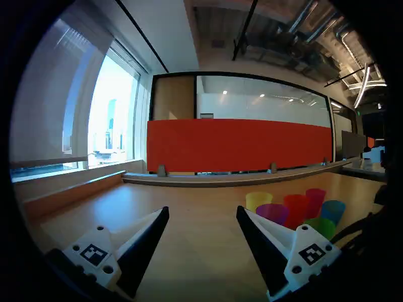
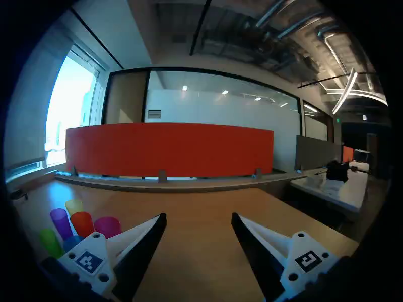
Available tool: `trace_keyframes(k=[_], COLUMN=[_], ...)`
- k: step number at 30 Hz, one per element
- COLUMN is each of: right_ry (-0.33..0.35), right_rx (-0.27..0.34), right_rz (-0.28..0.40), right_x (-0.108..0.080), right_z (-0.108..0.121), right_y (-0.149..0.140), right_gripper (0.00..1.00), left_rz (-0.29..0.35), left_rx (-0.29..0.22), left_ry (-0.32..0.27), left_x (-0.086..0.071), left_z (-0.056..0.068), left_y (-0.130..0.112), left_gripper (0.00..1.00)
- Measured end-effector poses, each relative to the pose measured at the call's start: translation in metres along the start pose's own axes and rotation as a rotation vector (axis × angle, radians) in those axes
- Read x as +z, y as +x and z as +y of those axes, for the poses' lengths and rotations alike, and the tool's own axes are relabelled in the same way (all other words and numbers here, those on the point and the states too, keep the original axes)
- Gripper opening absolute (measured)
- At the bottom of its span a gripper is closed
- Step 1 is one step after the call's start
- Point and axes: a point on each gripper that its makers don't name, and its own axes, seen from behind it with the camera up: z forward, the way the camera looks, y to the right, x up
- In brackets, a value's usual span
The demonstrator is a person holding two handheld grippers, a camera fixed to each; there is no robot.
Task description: Pour water
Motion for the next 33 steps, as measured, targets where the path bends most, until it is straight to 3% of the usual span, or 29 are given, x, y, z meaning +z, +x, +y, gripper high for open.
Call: trace_keyframes(k=[20,33], right_ry=[0.009,0.026], right_rx=[0.007,-0.021], right_rz=[0.015,0.071], right_x=[-0.005,-0.001], right_z=[0.002,-0.001], right_y=[0.006,0.01], right_gripper=[1.0,1.0], left_rz=[-0.007,-0.007], left_rx=[0.002,0.002], left_ry=[0.003,0.003], left_x=[0.002,0.003], left_z=[0.0,0.001], left_y=[-0.002,-0.001], left_gripper=[1.0,1.0])
